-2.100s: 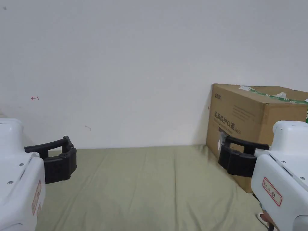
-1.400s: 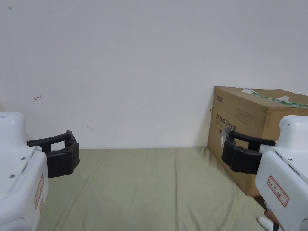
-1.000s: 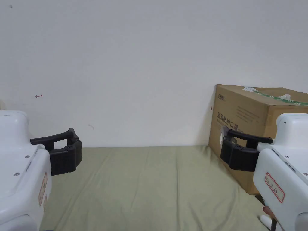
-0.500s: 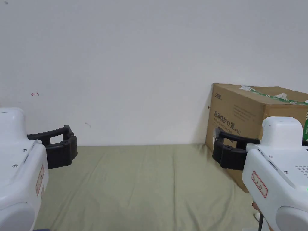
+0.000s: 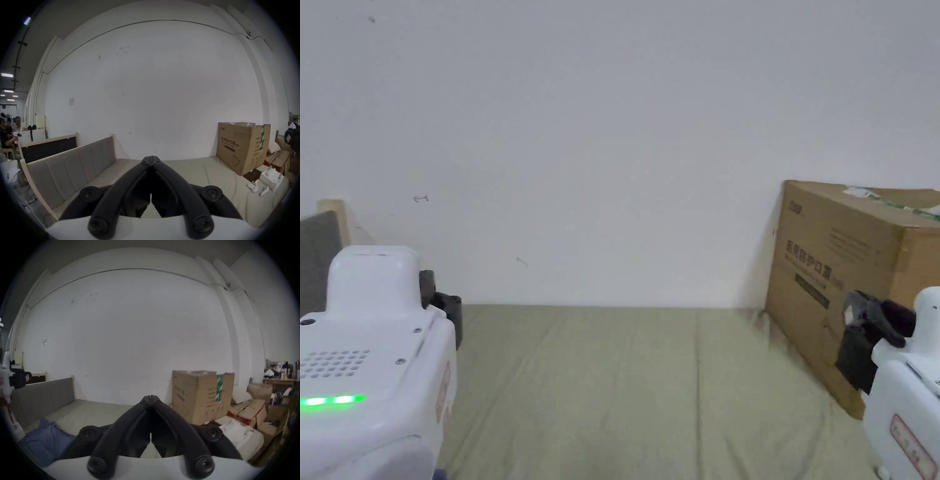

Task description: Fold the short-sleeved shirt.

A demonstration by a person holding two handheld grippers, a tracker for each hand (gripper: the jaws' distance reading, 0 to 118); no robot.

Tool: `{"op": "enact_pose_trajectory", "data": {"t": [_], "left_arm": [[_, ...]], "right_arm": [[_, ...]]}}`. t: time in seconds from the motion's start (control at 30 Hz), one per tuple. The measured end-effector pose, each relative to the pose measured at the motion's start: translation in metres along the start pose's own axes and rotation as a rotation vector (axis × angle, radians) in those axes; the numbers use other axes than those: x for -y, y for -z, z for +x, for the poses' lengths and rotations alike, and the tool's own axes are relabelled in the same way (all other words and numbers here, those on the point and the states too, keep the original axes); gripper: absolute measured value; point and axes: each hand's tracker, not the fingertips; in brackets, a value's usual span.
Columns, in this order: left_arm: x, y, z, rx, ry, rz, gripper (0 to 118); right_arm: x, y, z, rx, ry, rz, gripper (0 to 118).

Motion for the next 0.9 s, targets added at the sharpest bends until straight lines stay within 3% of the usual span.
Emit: {"op": "enact_pose_trajectory", "data": {"t": [0.13,0.33,0.43,0.67,0.77,0.9], "left_arm": [[0.000,0.001,0.003,-0.006,0.035,-0.015,0],[0.007,-0.007,-0.020,-0.097,0.043,-0.042,0],[0.020,-0.029,-0.065,-0.226,0.015,-0.088,0],[0.052,-0.096,-0.190,-0.612,-0.017,-0.200,0],[0.058,-0.112,-0.215,-0.683,0.004,-0.224,0],[0.064,-0.103,-0.226,-0.672,0.005,-0.242,0]], "right_arm": [[0.008,0.001,-0.002,0.023,-0.046,-0.005,0],[0.012,0.010,-0.016,-0.036,-0.025,-0.001,0],[0.013,0.019,-0.057,-0.193,-0.004,-0.018,0],[0.044,0.027,-0.226,-0.624,0.014,-0.091,0],[0.050,0.020,-0.275,-0.711,0.012,-0.119,0],[0.050,0.020,-0.292,-0.718,-0.003,-0.119,0]]}}
